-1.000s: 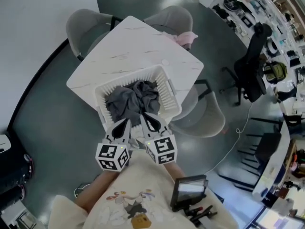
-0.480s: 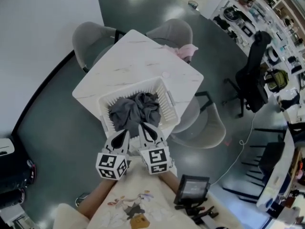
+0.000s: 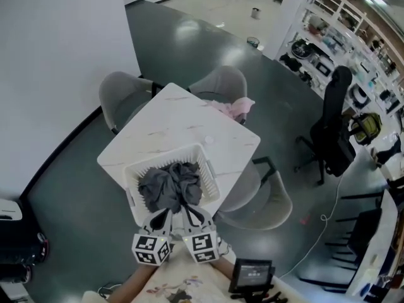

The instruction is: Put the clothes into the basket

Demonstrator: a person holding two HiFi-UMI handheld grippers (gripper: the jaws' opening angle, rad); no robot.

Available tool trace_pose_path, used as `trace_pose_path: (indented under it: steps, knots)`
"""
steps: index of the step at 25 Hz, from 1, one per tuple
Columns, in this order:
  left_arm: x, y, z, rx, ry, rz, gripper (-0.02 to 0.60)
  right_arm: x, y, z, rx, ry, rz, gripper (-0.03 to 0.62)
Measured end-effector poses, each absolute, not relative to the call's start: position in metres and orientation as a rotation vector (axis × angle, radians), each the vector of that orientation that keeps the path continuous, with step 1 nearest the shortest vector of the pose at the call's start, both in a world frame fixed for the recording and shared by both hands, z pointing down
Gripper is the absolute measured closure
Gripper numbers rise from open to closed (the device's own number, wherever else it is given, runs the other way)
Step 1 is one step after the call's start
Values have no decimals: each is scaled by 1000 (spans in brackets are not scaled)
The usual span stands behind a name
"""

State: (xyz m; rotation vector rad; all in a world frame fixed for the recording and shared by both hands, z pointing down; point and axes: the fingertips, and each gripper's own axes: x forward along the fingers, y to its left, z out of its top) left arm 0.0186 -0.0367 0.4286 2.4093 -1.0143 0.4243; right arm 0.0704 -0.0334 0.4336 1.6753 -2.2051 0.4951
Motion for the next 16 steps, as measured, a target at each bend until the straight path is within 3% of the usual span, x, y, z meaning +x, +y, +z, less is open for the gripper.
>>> trace_pose_path:
  steps: [16]
  knots:
    - [62, -11, 415, 2356, -1175, 422, 571, 123, -13, 432, 1587, -2281, 520, 582]
